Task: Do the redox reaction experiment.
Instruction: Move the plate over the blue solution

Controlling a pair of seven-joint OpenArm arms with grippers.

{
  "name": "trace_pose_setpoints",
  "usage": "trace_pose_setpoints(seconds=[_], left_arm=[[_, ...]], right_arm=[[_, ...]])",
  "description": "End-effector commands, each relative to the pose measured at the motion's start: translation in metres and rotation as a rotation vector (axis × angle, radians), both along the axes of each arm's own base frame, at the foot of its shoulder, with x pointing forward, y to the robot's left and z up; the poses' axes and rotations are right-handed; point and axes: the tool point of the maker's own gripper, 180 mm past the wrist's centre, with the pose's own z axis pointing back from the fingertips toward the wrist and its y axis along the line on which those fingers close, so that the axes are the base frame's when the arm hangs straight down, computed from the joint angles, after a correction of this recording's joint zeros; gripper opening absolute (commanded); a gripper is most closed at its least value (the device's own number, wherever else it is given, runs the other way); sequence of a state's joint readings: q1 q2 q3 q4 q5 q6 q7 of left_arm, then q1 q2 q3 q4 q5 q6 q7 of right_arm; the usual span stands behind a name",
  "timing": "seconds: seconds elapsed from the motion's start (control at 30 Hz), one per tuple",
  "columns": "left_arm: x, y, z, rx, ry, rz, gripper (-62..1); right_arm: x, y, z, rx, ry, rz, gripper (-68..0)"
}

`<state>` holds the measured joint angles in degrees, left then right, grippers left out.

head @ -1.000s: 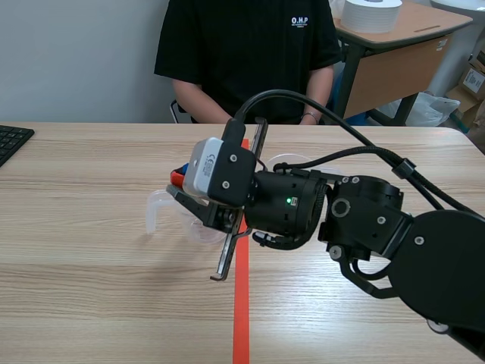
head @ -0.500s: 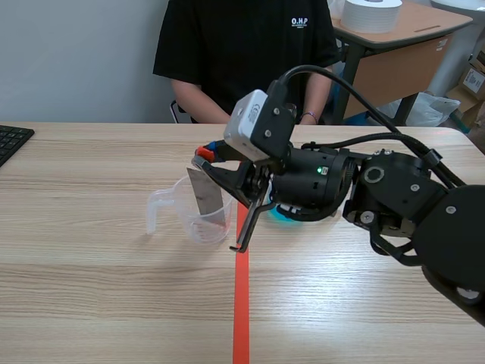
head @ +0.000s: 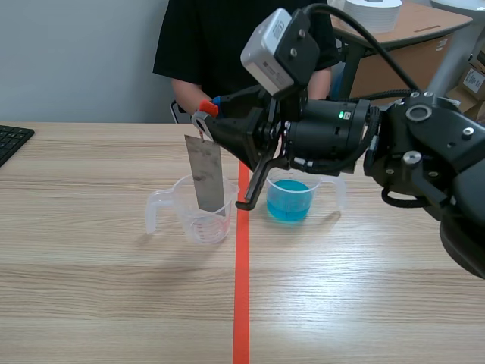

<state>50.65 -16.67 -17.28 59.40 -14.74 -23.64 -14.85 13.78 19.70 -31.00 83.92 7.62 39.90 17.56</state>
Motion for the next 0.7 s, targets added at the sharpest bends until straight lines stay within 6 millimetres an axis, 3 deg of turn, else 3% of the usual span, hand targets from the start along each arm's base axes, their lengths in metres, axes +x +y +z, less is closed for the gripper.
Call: trace_pose_setpoints(seconds=[0.0,0.33,0.67], left_arm=[[0.001,0.0,0.004,0.0,-0.011,-0.005,-57.5],[0.001,0.0,0.004,0.0,-0.01,-0.004,-57.5],[0.0,0.0,0.004,0.001,-0.009,-0.004,-57.5]], right_arm=[[0.007,-0.004,0.025,0.035,-0.045,-0.008,-66.0],[0.016,-0.024,0.065,0.069,-0.02,-0.071,-66.0],[0.039,-0.067,0.084,0.1,0.044,-0.204,-66.0]])
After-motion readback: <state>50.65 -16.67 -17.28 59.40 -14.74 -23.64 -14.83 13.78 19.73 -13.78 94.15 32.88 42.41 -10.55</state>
